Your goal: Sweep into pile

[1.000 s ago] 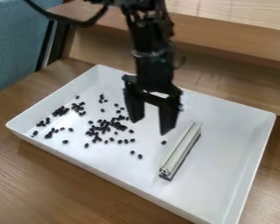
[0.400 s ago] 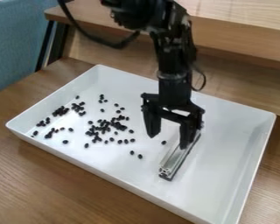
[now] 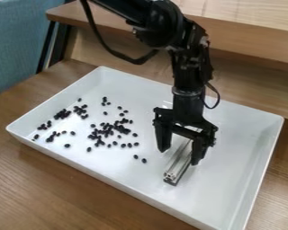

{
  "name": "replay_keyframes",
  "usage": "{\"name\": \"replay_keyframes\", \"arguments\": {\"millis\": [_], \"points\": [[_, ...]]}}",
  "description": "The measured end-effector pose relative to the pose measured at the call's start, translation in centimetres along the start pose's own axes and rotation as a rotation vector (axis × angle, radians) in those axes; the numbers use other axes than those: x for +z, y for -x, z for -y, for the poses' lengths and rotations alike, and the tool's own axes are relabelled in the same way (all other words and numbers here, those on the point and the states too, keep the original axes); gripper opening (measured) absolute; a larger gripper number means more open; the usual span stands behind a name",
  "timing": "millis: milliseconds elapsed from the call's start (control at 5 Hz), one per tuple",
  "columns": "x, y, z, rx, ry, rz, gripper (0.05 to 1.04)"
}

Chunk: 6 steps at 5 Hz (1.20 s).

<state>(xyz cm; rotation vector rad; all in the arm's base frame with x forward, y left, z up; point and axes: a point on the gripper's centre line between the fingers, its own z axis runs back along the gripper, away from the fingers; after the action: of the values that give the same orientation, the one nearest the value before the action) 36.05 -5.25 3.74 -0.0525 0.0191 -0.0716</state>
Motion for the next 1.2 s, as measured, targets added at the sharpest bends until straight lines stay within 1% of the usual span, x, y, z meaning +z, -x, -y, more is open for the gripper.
{"name": "replay_keyframes", "arguments": {"millis": [200,400,600,800,1000,1200], "points": [[-0.8,-0.5,0.4,0.011,-0.002,0.004,0.964],[-1.2,-0.6,0.7,-0.005,-0.009,0.045,0.688],[-1.2,-0.6,0.8,-0.020,-0.008,0.046,0.418],[-1.2,0.1,0.6,-0.065,-0.012,0.022,0.399],[-1.3,1.6,0.0,-0.140,-0.040,-0.006,0.399],[-1.3,2.6,-1.7,-0.170,-0.052,0.013,0.399]]}}
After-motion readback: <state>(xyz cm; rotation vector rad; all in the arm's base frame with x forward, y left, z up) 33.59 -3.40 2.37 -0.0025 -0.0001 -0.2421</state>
